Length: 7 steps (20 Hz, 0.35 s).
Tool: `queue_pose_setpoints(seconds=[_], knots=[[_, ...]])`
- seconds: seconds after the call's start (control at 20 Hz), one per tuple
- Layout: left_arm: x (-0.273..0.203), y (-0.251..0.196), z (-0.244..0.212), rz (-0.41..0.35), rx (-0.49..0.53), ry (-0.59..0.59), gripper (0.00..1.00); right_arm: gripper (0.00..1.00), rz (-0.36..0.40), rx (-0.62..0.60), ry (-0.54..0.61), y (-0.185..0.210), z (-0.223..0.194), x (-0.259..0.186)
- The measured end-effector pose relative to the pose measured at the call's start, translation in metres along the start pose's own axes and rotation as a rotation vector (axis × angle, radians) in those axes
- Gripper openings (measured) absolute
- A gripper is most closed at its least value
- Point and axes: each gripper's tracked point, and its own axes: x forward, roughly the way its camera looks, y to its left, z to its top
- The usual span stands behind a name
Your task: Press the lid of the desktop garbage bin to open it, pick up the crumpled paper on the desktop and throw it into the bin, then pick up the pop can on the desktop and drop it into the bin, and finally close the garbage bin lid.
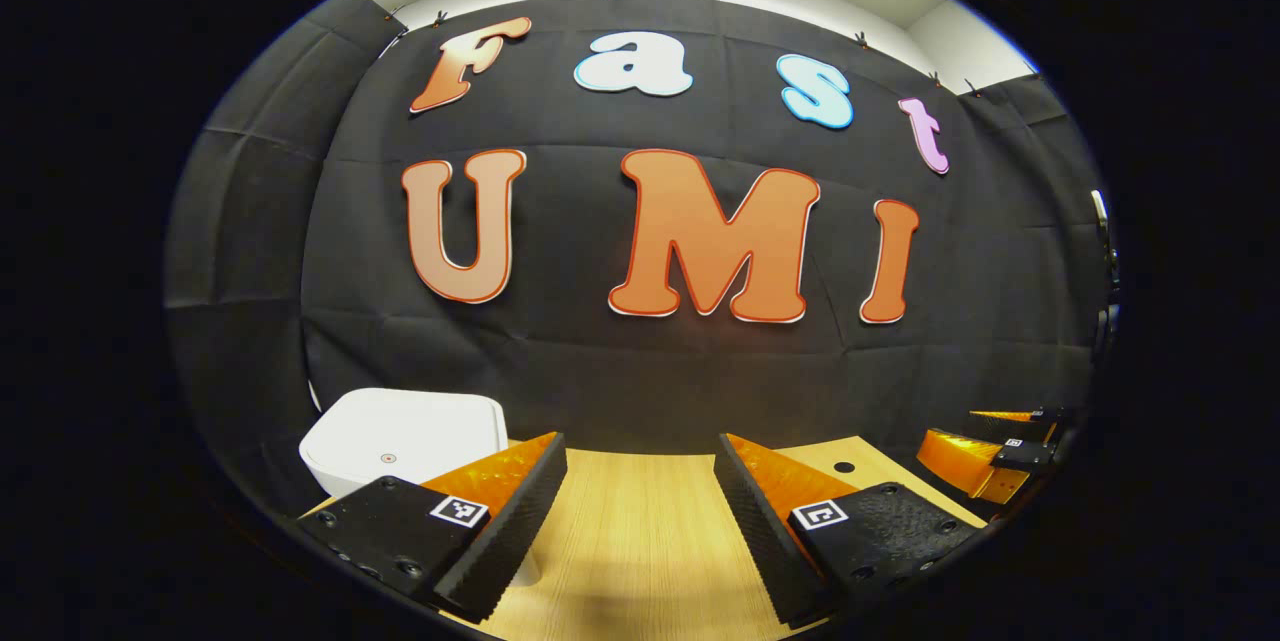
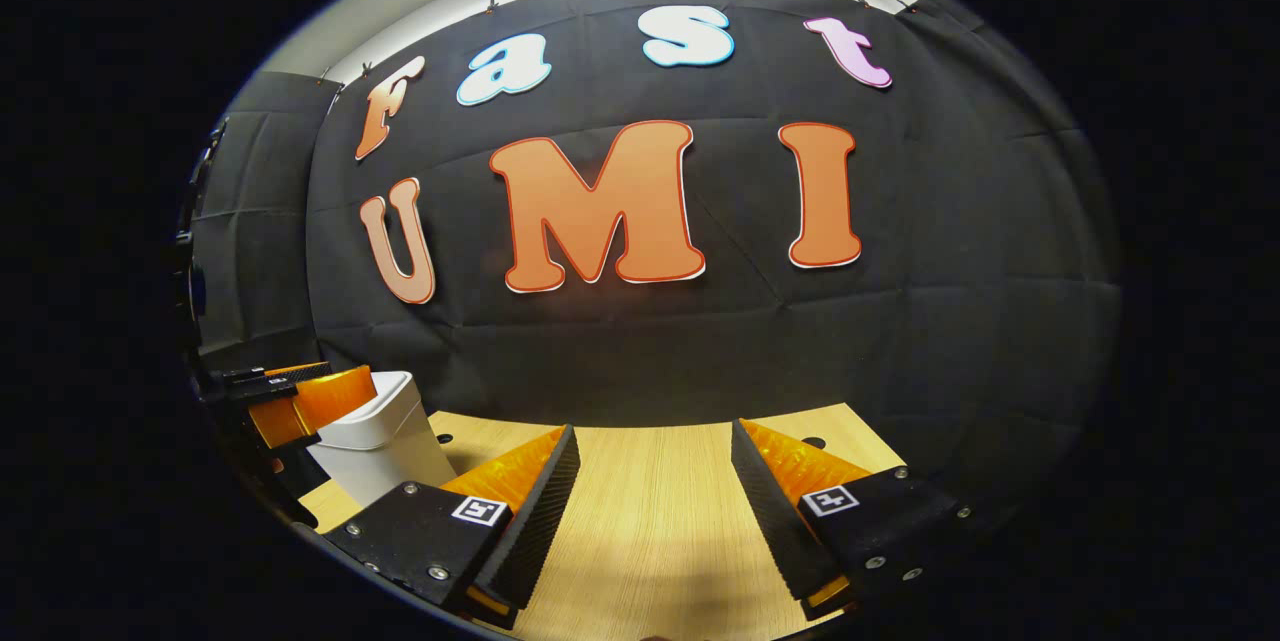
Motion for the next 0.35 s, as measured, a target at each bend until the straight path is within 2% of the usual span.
queue_pose_setpoints(seconds=[0.35], knots=[[0.000,-0.030,-0.016,-0.069,0.027,0.027,0.94,0.91,0.013,0.001,0.007,0.006,-0.005,-0.002]])
